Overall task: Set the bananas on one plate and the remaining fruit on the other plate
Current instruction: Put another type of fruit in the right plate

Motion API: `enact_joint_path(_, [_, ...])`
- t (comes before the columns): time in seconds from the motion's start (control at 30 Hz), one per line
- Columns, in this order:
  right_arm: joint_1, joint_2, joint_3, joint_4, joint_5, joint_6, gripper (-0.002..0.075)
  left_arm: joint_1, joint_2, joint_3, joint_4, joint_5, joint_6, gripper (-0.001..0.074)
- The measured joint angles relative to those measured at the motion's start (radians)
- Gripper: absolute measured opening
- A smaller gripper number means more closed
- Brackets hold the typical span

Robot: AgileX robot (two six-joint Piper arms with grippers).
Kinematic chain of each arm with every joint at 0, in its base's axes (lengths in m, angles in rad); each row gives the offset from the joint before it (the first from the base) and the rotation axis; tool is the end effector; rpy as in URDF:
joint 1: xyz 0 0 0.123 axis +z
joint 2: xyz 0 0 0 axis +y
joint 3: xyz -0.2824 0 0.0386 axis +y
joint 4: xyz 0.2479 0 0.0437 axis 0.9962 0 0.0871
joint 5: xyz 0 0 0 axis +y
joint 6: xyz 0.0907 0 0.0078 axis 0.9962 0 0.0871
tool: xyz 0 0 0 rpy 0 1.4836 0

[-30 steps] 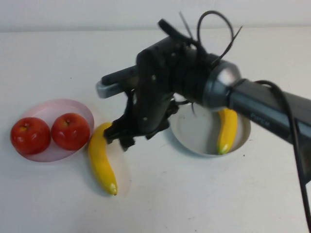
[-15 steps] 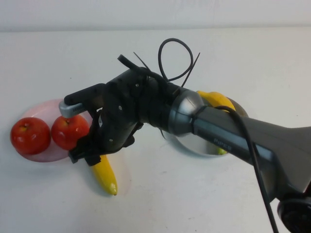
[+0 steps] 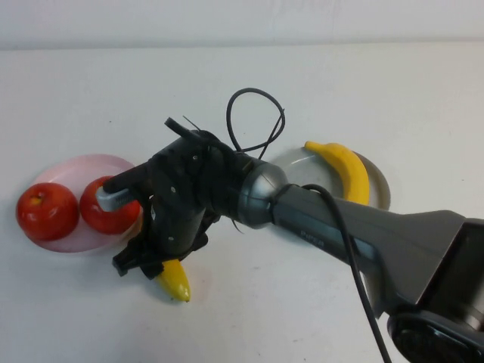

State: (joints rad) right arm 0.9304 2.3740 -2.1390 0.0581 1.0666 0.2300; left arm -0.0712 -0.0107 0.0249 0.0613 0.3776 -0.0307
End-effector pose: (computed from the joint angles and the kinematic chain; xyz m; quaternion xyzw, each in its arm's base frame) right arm 0.3028 0.4141 0.1909 -0.3288 0.9272 0.1201 0.1331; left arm 0.0525 -0.0017 0.1714 0.0326 0.8053 -0.0042 0.5919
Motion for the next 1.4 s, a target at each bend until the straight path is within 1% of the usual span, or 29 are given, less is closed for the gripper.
enact_joint_path(0.1, [-0.002, 0.000, -0.012, 0.000, 0.022, 0.000, 0.0309, 0.000, 0.000, 0.000, 0.000, 0.000, 0.000, 0.0001])
enact_joint_path(0.3, [-0.048, -0.018, -0.047, -0.011, 0.134, 0.000, 0.0312, 0.000, 0.000, 0.000, 0.000, 0.000, 0.000, 0.0001])
enact_joint_path(0.57, [-0.207, -0.102, -0.050, -0.148, 0.163, 0.006, 0.0312, 0.000, 0.000, 0.000, 0.000, 0.000, 0.000, 0.0001])
enact_joint_path(0.63, [-0.251, -0.107, -0.050, -0.159, 0.165, 0.016, 0.0311, 0.000, 0.000, 0.000, 0.000, 0.000, 0.000, 0.0001])
enact_joint_path(0.8, [-0.324, -0.107, -0.001, -0.162, 0.165, 0.033, 0.0311, 0.000, 0.000, 0.000, 0.000, 0.000, 0.000, 0.0001])
enact_joint_path(1.1, [-0.366, -0.107, 0.091, -0.163, 0.167, 0.029, 0.0311, 0.000, 0.000, 0.000, 0.000, 0.000, 0.004, 0.0001])
enact_joint_path(1.2, [-0.370, -0.107, 0.098, -0.166, 0.167, 0.029, 0.0344, 0.000, 0.000, 0.000, 0.000, 0.000, 0.004, 0.0001])
enact_joint_path(1.23, [-0.372, -0.107, 0.099, -0.166, 0.167, 0.029, 0.0380, 0.000, 0.000, 0.000, 0.000, 0.000, 0.004, 0.0001])
enact_joint_path(1.3, [-0.372, -0.107, 0.099, -0.166, 0.167, 0.029, 0.0421, 0.000, 0.000, 0.000, 0.000, 0.000, 0.004, 0.0001])
enact_joint_path(1.4, [-0.372, -0.113, 0.100, -0.166, 0.167, 0.029, 0.0449, 0.000, 0.000, 0.000, 0.000, 0.000, 0.004, 0.0001])
